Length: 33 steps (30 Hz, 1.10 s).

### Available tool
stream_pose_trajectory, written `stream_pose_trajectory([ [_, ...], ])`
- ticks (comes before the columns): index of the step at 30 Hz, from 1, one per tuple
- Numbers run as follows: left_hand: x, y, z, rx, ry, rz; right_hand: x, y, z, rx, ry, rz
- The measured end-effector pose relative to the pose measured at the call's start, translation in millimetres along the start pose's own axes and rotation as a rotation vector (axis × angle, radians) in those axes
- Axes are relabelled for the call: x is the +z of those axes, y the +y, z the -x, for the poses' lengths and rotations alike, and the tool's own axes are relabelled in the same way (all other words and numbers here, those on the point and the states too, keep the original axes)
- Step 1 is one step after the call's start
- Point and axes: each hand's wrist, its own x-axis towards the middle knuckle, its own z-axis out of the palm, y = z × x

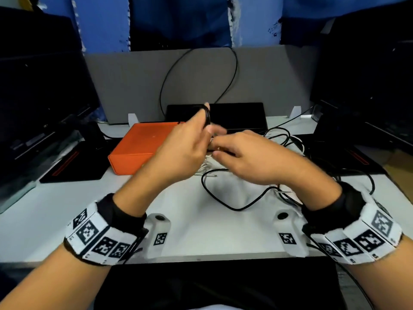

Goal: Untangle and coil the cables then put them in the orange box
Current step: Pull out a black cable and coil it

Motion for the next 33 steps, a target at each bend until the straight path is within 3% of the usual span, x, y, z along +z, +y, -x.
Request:
stream_pose_trajectory([
  [2, -2, -2, 0, -0.070, -0.101, -0.044, -4, 4, 1, 0.024, 0.083, -0.036],
  [5, -8, 1, 2, -0.154, -0.166, 0.256, -5, 8, 0, 0.061, 0.254, -0.138],
  [7, -12, 4, 3, -0.140, -0.234, 0.415, -4, 12, -2, 0.062, 0.302, -0.248],
  [11, -13, -6, 4, -0.118, -0.379, 0.726, -2, 21, -4, -0.037, 0.271, -0.278],
  [15, -4, -16, 5, -0.156, -0.440, 1.062, -3, 21, -7, -0.093, 0.296, -0.284],
  [19, 0, -18, 4, -0.217, -0.553, 1.203, -3, 19, -3, -0.094, 0.232, -0.269],
  [22, 1, -15, 4, -0.233, -0.521, 1.238, -1, 24, -7, -0.094, 0.249, -0.286],
  [27, -1, -5, 1, -0.197, -0.348, 1.389, 3, 30, -10, -0.018, 0.381, -0.435],
  [30, -19, -7, -4, -0.138, -0.345, 1.525, 8, 29, -12, 0.028, 0.356, -0.454],
  [31, -27, -7, -6, -0.093, -0.311, 1.563, 12, 31, -14, 0.050, 0.330, -0.447],
  [33, -36, -10, -11, -0.051, -0.108, 1.643, 19, 34, -16, 0.094, 0.245, -0.388],
])
